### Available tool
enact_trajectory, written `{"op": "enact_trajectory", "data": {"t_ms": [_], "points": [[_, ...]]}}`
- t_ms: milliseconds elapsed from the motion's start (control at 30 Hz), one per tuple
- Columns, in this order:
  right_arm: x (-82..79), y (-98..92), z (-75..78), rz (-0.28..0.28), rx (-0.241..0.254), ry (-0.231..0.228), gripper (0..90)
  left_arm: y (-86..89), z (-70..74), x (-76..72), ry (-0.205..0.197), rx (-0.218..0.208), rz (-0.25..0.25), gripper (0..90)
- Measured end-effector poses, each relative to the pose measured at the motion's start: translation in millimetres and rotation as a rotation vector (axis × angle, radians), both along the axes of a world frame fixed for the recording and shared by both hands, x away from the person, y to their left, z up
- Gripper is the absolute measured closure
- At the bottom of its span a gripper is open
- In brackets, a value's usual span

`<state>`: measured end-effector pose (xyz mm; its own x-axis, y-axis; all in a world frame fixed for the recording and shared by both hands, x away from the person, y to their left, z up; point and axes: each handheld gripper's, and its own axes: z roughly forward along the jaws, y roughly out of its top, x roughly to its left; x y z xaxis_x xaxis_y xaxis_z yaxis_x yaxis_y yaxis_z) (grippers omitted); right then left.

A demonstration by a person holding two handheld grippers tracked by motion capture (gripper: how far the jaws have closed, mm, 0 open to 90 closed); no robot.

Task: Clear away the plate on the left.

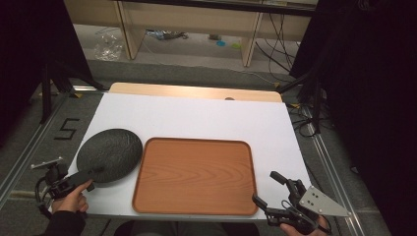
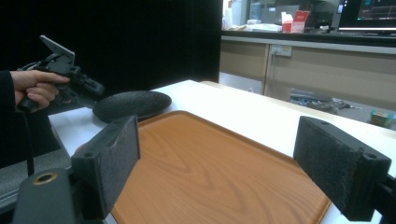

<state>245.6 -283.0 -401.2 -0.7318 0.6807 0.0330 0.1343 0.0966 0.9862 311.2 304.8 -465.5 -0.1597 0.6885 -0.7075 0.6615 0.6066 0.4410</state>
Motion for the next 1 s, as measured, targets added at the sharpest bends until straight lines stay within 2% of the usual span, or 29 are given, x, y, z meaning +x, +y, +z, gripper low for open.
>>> {"op": "enact_trajectory", "data": {"t_ms": [100, 200, 400, 533, 600, 633, 700, 800, 833, 967, 1000], "points": [[-0.1, 0.3, -0.4, 0.004, 0.001, 0.005, 15.5, 2.6, -2.8, -0.5, 0.026, -0.035, 0.018, 25.5], [-0.1, 0.9, -0.3, 0.008, 0.008, 0.006, 15.5, 5.8, -4.9, -1.7, 0.042, -0.048, 0.027, 25.8], [0.4, 0.4, -0.4, 0.004, 0.009, -0.003, 15.5, 6.5, -4.4, -3.2, 0.046, -0.049, 0.049, 25.8], [-0.4, -0.1, -0.2, 0.003, -0.004, 0.012, 15.6, 8.2, -6.1, -5.2, 0.070, -0.050, 0.058, 25.8], [0.0, 0.4, -0.1, 0.001, 0.001, 0.001, 15.6, 8.7, -6.5, -5.9, 0.073, -0.064, 0.079, 25.8], [0.1, 0.3, -0.5, 0.004, 0.004, 0.003, 15.6, 8.5, -7.2, -6.1, 0.077, -0.056, 0.082, 25.9], [0.2, 0.2, -0.5, 0.000, 0.003, 0.001, 15.6, 7.0, -9.1, -6.2, 0.104, -0.051, 0.078, 25.8], [-0.1, 0.2, -0.5, 0.005, 0.003, 0.003, 15.6, 8.7, -12.6, -6.3, 0.114, -0.106, 0.086, 25.9], [0.0, 0.1, -0.7, 0.002, 0.002, 0.001, 15.6, 10.2, -13.5, -6.7, 0.119, -0.107, 0.080, 26.0], [-0.4, 0.6, -0.3, 0.003, -0.005, 0.009, 15.6, 10.8, -17.2, -4.3, 0.126, -0.152, 0.078, 26.2], [0.2, 1.0, -0.9, -0.005, -0.002, -0.001, 15.6, 10.8, -18.1, -3.4, 0.131, -0.159, 0.080, 26.3]]}}
